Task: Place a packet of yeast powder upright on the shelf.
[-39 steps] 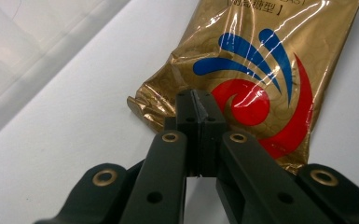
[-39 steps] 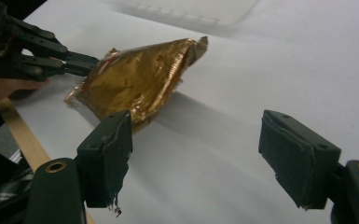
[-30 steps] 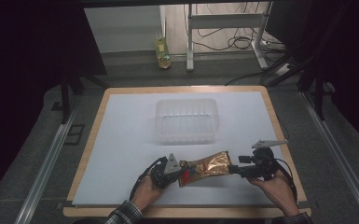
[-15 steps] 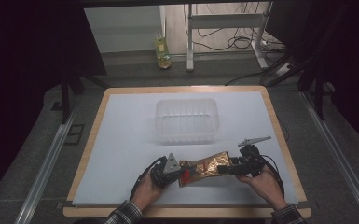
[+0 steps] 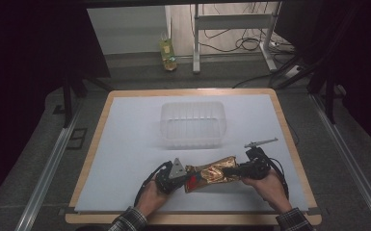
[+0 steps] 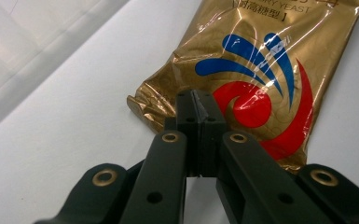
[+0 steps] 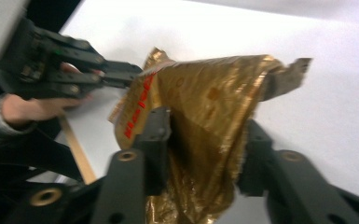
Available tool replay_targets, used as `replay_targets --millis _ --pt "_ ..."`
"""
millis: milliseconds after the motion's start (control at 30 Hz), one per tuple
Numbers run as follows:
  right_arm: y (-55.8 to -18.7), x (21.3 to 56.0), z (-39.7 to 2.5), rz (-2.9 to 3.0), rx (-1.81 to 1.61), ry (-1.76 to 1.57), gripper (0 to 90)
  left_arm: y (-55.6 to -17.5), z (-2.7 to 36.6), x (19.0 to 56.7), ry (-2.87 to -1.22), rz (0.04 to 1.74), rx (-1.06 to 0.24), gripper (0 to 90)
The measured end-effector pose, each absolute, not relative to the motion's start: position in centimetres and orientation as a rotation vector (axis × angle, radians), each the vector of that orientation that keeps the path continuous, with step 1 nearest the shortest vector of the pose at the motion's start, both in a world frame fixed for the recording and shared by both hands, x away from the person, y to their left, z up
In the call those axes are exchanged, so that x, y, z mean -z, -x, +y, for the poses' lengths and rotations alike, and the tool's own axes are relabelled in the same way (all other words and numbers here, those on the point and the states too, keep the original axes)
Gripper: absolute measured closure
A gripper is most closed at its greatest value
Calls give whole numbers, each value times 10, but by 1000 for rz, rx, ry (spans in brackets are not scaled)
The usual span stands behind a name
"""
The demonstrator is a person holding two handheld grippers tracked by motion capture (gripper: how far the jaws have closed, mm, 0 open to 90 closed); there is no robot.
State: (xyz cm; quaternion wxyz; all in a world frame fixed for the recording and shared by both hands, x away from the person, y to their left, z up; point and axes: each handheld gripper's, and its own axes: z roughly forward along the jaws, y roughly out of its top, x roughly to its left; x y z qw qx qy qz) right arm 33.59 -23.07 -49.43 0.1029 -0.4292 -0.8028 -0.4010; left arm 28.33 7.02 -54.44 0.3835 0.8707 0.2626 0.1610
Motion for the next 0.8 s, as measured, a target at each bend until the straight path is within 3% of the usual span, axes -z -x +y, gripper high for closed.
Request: replay_targets --millis 33,267,400,467,600,633,700,733,800 --pt "-336 492 -232 -2342 1191 1272 687 -283 70 544 -2220 669 -411 897" --pt "-334 487 -229 -2320 1173 1308 770 -283 72 544 -2208 671 -413 891" --pt "-333 482 -229 -2314 1176 1308 789 -283 76 543 -2170 681 -394 749" --pt "-333 480 -229 -2309 1180 1305 793 -285 80 542 -2146 703 -375 725" --pt "-332 471 -229 -2324 1205 1281 808 -285 85 542 -2138 720 -381 554" --pt "-332 471 -229 -2324 1205 1281 808 -285 86 542 -2133 721 -385 554" --pt "-331 466 -227 -2333 1209 1280 813 -285 86 542 -2138 716 -398 412" --pt "-331 466 -227 -2333 1209 1280 813 -284 86 541 -2137 720 -403 412" --pt "-330 461 -227 -2348 1220 1267 816 -283 86 540 -2136 719 -413 316"
